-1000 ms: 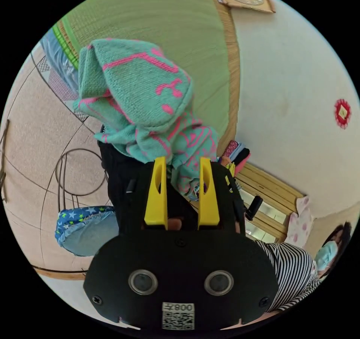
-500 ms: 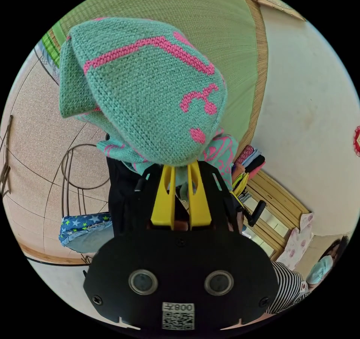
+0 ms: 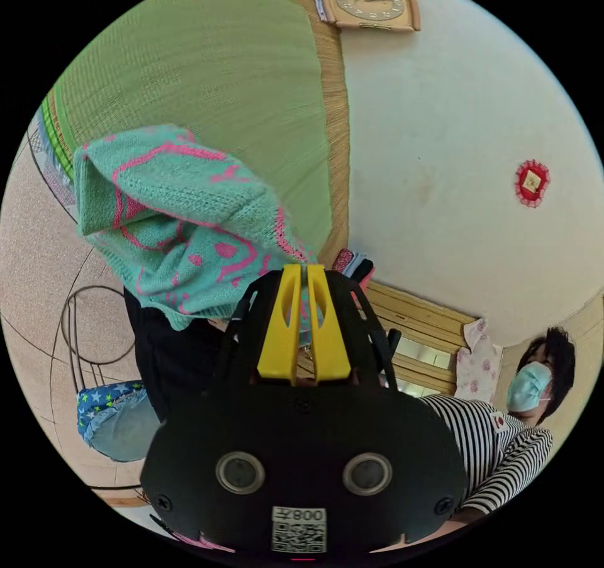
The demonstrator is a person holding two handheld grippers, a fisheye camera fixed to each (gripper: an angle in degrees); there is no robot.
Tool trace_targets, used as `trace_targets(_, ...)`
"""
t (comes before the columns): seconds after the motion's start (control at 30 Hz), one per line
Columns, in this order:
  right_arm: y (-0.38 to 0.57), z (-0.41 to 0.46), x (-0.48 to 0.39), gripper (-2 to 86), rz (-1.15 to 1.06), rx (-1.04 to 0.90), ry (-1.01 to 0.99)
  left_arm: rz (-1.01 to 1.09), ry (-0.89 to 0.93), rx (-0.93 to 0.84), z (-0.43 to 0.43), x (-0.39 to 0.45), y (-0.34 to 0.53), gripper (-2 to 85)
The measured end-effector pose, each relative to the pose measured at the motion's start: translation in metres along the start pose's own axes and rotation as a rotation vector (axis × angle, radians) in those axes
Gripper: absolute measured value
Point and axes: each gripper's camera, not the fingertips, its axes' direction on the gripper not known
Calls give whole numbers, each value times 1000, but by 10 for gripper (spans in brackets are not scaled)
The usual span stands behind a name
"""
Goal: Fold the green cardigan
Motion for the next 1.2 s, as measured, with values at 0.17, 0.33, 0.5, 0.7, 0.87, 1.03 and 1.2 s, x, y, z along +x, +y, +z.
trace_targets(0.17,21,-67,-1,57,-63,107,-100,126,80,71,-43,46,6,17)
trace_targets(0.33,34,-102,-13,57,-141,142,-140,234,81,114,-77,89,17,17)
trace_targets(0.5,39,-139,-17,56,-181,200,-213,346,120,181,-105,133,19,17)
trace_targets(0.7,17,-196,-12,54,-233,285,-233,487,151,246,-118,186,-18,18)
trace_targets(0.87,-106,-214,30,47,-245,305,-155,587,57,216,-73,228,-126,25)
trace_targets(1.03,-263,-169,90,14,-27,238,27,410,-171,187,7,230,-252,43)
trace_targets(1.2,-315,-91,101,21,46,148,16,405,-32,132,40,195,-296,40)
